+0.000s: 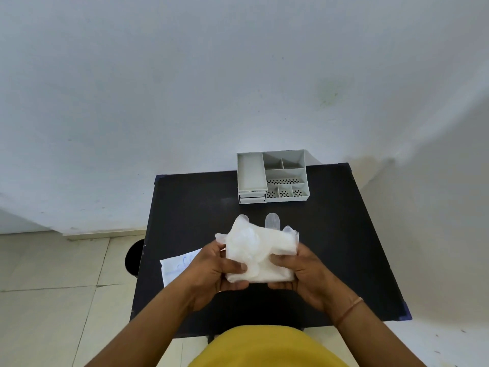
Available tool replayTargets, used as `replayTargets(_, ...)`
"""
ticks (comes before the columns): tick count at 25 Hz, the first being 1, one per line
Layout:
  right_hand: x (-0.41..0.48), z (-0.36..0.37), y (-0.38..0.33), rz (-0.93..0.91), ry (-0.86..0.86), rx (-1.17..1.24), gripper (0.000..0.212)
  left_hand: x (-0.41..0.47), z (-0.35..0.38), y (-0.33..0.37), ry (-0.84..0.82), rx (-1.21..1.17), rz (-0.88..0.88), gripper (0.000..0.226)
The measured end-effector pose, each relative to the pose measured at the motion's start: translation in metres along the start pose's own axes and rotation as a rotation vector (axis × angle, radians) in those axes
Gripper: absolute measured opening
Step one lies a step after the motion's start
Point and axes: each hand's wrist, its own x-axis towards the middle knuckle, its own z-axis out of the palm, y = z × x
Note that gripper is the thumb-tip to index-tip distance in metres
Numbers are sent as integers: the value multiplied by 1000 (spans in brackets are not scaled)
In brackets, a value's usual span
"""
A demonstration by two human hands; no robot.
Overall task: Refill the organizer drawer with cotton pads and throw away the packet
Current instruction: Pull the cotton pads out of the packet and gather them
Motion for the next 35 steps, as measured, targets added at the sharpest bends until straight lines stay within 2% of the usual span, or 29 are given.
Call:
replayTargets(2,-4,1,-11,-42,-1,-54,61,-3,-2,1,-31,77,95,81)
replayTargets(5,-13,-1,-29,-97,-47,-132,57,-9,-4,13,-108,191,229,96)
replayTargets(7,-18,-3,-43,-124,-70,-128,50,-13,-4,22,-170,205,301,90)
replayTargets(9,-22,-4,-53,-129,-69,-95,39,-16,-4,32,-234,131,324,75)
replayTargets(11,-25,-3,-57,-111,-42,-58,38,-19,-5,42,-285,26,283,63)
replayTargets(14,-29,1,-59,-119,-46,-23,35,-22,-10,53,-413,-120,208,57)
replayTargets(16,-30,4,-59,-146,-64,-67,28,-23,-10,57,-367,-67,201,44)
replayTargets(19,-31,9,-62,-165,-59,-248,30,-18,-2,56,-143,178,260,26)
replayTargets(21,-35,13,-64,-161,-76,-308,28,-15,1,53,-35,264,283,25)
replayTargets(24,-39,19,-64,-222,-12,-246,33,-16,7,50,44,290,328,26)
replayTargets(27,-33,19,-55,-282,109,-158,69,-21,16,48,34,241,414,40)
replayTargets(29,-32,18,-52,-288,131,-112,78,-20,21,48,-1,186,457,72)
replayTargets(31,-36,14,-53,-310,93,-54,70,-14,18,50,-70,63,372,92)
replayTargets(33,-42,12,-56,-334,19,-47,56,-10,13,53,-257,-69,231,77)
replayTargets(35,-44,11,-58,-361,-3,-173,50,-10,14,53,-334,43,172,56)
